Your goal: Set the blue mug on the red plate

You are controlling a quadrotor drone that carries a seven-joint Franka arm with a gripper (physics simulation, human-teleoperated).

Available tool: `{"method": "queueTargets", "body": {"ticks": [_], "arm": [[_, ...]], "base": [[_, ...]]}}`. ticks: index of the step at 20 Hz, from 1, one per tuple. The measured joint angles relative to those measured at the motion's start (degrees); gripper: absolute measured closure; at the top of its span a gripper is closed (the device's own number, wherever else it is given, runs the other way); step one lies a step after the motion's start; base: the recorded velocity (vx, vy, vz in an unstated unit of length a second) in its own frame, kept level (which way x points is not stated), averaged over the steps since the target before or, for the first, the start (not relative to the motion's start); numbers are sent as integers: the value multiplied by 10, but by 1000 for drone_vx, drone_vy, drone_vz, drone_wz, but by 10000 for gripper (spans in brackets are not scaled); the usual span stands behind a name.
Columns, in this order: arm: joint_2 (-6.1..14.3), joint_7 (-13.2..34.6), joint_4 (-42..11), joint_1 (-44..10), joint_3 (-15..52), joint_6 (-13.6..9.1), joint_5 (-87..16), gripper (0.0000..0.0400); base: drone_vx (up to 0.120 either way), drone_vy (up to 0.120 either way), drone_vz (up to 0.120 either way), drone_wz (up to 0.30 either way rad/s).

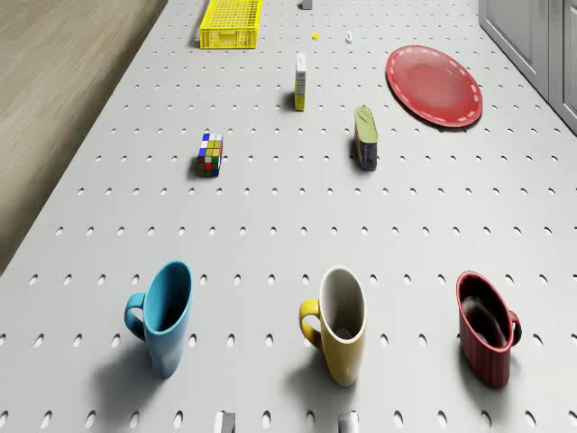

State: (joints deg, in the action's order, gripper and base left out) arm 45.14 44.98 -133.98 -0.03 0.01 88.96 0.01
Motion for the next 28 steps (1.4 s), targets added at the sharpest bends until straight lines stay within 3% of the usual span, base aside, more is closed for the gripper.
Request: {"method": "queueTargets", "body": {"ticks": [6,12,18,28], "arm": [[-14,-1,73,-2,1,-56,1,0],[-37,-1,135,-3,1,-93,1,0],[-47,-2,162,-3,2,-107,1,0],[-48,-2,169,-4,2,-109,1,0]], "base": [[7,40,0,0],[120,120,0,0],[120,120,0,0],[120,120,0,0]]}}
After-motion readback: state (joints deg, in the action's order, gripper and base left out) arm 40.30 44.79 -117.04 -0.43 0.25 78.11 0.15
